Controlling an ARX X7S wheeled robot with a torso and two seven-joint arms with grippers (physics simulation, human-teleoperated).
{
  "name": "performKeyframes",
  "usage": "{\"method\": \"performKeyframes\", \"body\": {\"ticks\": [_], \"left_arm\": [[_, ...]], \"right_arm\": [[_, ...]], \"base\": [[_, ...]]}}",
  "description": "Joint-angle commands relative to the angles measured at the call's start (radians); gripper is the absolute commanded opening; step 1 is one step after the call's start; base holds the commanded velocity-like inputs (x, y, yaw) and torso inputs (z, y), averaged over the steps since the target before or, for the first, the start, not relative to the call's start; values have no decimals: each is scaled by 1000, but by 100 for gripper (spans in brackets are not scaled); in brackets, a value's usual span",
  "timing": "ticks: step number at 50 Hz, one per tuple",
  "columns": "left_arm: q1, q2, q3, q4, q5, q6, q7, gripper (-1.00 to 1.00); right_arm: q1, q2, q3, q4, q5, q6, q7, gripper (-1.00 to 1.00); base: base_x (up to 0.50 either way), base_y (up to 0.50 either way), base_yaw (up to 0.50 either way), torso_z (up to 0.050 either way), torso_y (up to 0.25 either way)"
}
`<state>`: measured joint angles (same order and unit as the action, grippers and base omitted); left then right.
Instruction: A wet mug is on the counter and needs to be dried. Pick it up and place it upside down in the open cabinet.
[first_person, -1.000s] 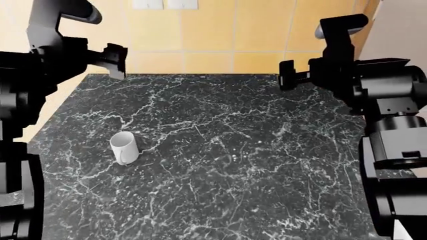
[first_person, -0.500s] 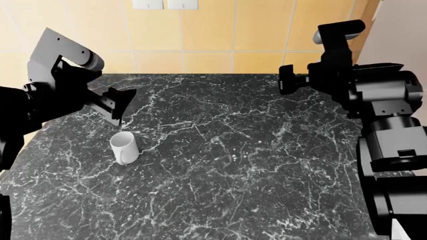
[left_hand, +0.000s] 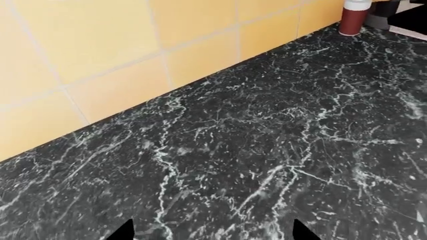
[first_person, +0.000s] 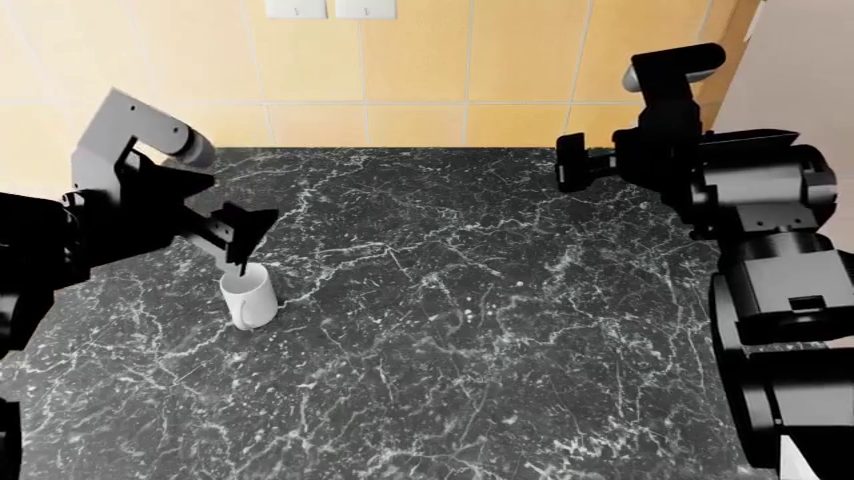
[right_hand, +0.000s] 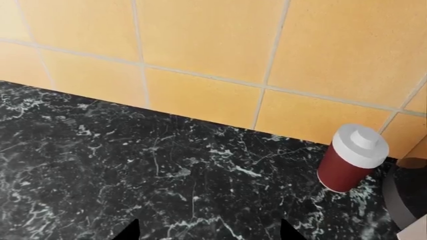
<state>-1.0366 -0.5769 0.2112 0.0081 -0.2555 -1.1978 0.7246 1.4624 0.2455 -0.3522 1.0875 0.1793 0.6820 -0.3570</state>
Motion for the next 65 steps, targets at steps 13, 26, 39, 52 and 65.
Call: {"method": "performKeyframes", "body": {"ticks": [13,26,39,52,65], "left_arm": [[23,-24,24,8,-23,-46,24,100],[-5,-41,8,42,-39,-127,21,100],[49,-69,-5,98,-72,-147,44,100],[133,-117,-27,211,-108,-202,53,100],[156,-119,-18,209,-110,-181,49,100]], "right_arm": [[22,-16,-14,83,-13,-59,1,100],[42,-26,-22,156,-21,-108,-1,100],[54,-33,-28,196,-32,-133,-1,100],[52,-31,-26,204,-39,-145,3,100],[45,-32,-13,216,-42,-159,1,100]], "base": [[0,0,0,0,0],[0,0,0,0,0],[0,0,0,0,0],[0,0,0,0,0],[0,0,0,0,0]]}}
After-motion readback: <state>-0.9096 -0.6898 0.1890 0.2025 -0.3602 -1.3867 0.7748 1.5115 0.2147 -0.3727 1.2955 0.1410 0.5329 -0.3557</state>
